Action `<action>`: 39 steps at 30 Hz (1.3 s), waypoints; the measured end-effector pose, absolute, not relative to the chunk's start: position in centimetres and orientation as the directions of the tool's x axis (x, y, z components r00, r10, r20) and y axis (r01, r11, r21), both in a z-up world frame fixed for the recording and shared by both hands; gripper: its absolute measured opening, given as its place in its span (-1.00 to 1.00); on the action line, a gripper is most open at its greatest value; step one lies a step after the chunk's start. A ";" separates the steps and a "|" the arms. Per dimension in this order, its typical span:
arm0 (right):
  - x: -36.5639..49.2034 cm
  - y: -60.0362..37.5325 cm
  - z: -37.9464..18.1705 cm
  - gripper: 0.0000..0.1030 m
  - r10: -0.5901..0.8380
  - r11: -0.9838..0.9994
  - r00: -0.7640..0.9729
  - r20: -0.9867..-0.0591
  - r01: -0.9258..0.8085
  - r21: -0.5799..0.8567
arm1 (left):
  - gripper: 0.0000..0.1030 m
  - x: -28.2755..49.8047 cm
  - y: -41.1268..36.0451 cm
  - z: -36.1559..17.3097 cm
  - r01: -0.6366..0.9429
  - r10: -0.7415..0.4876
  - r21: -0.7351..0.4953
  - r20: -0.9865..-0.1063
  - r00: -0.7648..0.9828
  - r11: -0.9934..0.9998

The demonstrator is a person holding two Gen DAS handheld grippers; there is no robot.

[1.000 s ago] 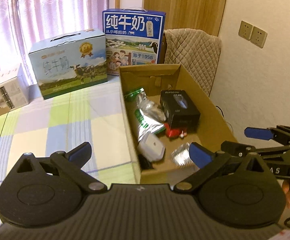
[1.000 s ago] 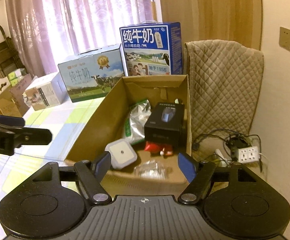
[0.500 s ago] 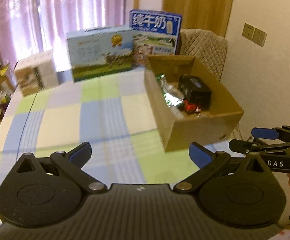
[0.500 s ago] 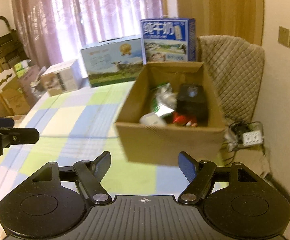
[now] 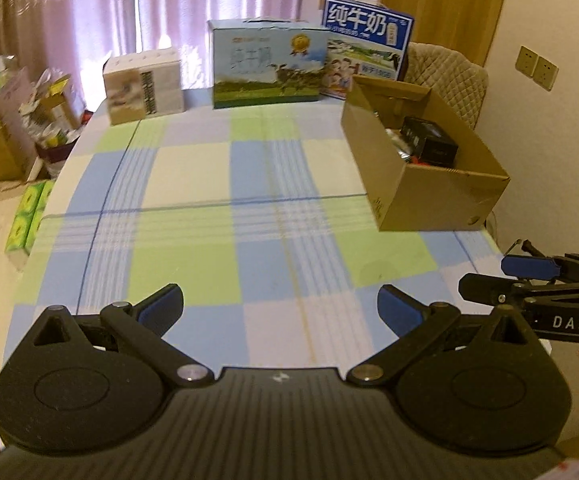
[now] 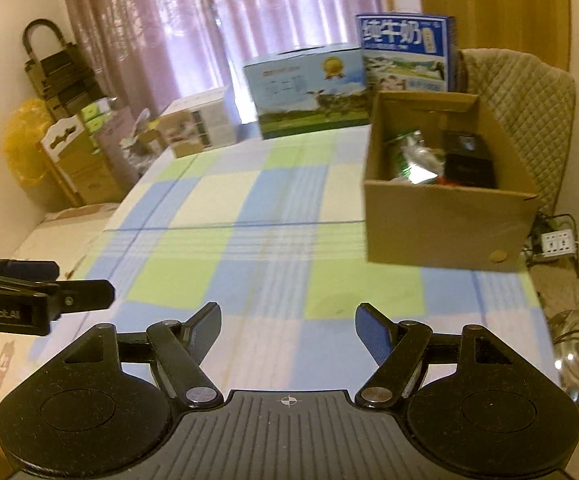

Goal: Organize objects

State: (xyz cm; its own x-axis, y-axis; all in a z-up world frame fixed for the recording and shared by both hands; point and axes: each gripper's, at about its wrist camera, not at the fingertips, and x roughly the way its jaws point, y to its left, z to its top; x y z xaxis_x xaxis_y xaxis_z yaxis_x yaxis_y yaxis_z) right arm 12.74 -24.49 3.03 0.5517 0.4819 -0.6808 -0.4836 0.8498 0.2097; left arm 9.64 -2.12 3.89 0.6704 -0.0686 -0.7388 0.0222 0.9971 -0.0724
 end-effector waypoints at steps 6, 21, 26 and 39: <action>10.3 -22.5 2.6 0.39 0.502 0.832 0.526 -0.687 -0.512 0.216 | 0.98 7.2 -0.6 3.3 0.002 -0.058 -0.076 -0.749 0.659 0.997; 7.2 -20.6 2.0 0.38 0.507 0.824 0.508 -0.696 -0.524 0.218 | 0.98 3.9 1.7 2.5 -0.034 -0.033 -0.073 -0.760 0.650 0.997; 6.9 -20.1 1.7 0.38 0.506 0.823 0.503 -0.700 -0.524 0.218 | 0.98 3.5 2.0 2.4 -0.041 -0.029 -0.073 -0.761 0.649 0.996; 7.7 -19.6 1.3 0.38 0.499 0.824 0.492 -0.714 -0.524 0.216 | 0.98 4.2 2.3 2.0 -0.044 -0.032 -0.078 -0.769 0.639 0.996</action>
State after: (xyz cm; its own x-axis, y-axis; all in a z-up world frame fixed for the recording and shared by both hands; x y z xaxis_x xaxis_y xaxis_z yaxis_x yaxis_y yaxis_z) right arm 7.66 -19.57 1.32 0.4916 0.4991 -0.7136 -0.5237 0.8241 0.2156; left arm 4.24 2.31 2.00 0.6389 -0.0316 -0.7687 -0.0443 0.9960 -0.0778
